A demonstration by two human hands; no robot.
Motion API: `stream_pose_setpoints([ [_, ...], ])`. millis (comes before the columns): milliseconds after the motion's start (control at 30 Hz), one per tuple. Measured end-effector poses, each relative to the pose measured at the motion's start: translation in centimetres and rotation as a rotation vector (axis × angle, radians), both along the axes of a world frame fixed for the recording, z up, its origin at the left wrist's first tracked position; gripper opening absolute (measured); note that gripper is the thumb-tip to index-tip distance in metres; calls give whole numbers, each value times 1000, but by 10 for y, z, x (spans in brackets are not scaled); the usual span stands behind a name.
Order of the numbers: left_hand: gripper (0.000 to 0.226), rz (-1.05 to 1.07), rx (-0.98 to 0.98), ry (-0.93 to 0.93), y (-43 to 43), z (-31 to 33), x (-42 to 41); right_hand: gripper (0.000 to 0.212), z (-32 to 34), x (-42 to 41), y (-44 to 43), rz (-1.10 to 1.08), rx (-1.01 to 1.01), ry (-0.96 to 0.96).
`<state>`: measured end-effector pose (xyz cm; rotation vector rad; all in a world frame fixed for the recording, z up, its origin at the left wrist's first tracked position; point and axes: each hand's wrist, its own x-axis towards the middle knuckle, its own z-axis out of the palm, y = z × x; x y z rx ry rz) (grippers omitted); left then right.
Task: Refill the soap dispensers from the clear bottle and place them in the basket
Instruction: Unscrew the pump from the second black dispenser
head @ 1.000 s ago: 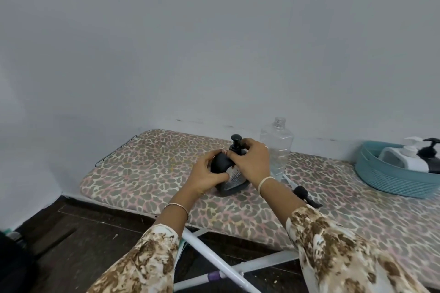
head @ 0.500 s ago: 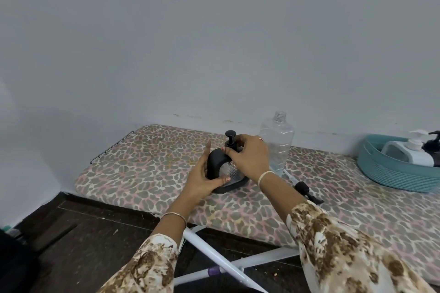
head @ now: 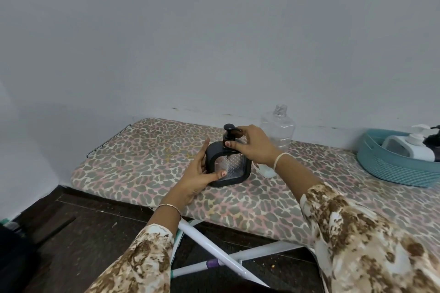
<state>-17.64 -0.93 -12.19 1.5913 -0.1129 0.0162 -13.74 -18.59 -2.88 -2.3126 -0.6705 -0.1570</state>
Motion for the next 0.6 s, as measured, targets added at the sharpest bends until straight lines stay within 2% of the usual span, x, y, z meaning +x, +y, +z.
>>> stream_pose_setpoints([
  [67, 92, 48, 10, -7, -4, -5, -2, 28, 0, -4, 1, -23, 63, 24],
  [167, 86, 133, 67, -53, -10, -11, -5, 38, -12, -11, 7, -205, 233, 13],
  [300, 80, 210, 164, -140, -16, -13, -6, 33, -21, -13, 21, -374, 260, -76],
  [467, 88, 191, 162, -113, -15, -13, -5, 30, -20, -5, 19, -322, 91, -177],
  [533, 88, 157, 123, -75, -13, -9, -5, 24, -16, -1, 14, -237, 53, -123],
  [600, 89, 130, 74, -42, -11, -6, -5, 24, -14, 2, 9, -132, 144, 11],
])
